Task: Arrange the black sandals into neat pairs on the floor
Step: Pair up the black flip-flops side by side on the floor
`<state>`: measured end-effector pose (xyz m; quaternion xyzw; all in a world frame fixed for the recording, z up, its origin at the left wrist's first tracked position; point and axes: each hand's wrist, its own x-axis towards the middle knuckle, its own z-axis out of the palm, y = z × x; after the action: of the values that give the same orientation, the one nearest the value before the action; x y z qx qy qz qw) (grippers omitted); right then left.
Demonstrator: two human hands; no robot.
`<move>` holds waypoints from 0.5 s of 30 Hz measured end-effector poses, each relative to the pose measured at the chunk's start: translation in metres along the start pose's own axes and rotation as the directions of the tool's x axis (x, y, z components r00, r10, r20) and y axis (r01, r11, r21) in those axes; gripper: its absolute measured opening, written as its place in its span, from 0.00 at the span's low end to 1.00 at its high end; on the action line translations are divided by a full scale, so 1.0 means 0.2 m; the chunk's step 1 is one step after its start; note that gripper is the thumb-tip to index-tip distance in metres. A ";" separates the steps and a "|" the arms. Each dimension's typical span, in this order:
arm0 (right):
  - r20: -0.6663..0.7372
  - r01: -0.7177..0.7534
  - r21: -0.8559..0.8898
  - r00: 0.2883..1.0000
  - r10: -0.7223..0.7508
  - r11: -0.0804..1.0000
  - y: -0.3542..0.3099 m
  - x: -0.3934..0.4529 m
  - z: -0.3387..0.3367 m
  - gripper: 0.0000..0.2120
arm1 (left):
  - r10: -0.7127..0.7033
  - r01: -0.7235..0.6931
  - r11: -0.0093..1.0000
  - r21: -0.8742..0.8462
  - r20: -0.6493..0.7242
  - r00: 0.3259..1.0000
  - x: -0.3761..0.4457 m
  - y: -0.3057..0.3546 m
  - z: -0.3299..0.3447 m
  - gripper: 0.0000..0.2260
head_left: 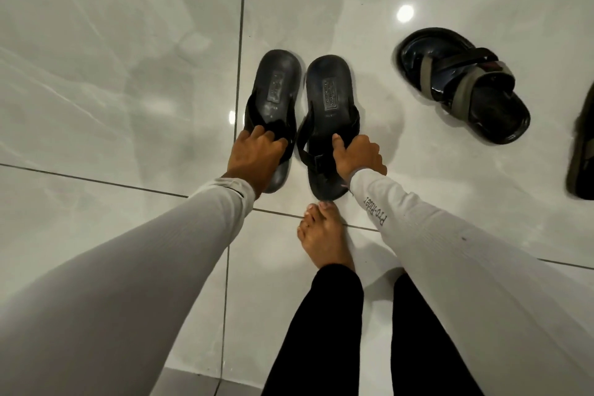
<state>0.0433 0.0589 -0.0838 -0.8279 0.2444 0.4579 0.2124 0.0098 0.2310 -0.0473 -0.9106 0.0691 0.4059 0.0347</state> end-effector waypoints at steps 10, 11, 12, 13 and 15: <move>0.064 -0.079 0.128 0.995 0.071 0.989 -0.01 0.00 0.05 0.27 | -0.043 0.044 0.999 -0.025 0.013 0.999 -0.02 -0.01 0.02 0.19; 0.060 -0.076 0.123 0.996 0.069 0.989 0.00 0.00 0.03 0.28 | -0.044 0.044 0.999 -0.019 0.008 0.999 -0.02 -0.01 0.03 0.19; 0.046 -0.072 0.112 0.997 0.068 0.991 0.02 0.00 0.00 0.30 | -0.050 0.050 0.999 -0.005 0.005 0.999 -0.03 0.01 0.03 0.18; 0.027 -0.068 0.094 0.997 0.066 0.993 0.05 0.00 -0.05 0.30 | -0.060 0.060 0.998 0.016 -0.004 0.998 -0.04 0.02 0.02 0.18; -0.009 -0.058 0.043 0.998 0.058 0.997 0.14 0.00 -0.19 0.29 | -0.078 0.079 0.996 0.038 -0.038 0.996 -0.05 0.08 -0.01 0.15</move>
<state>0.0521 0.0152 -0.0679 -0.8181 0.2792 0.4544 0.2152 0.0026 0.2159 -0.0387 -0.9189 0.0420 0.3864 0.0673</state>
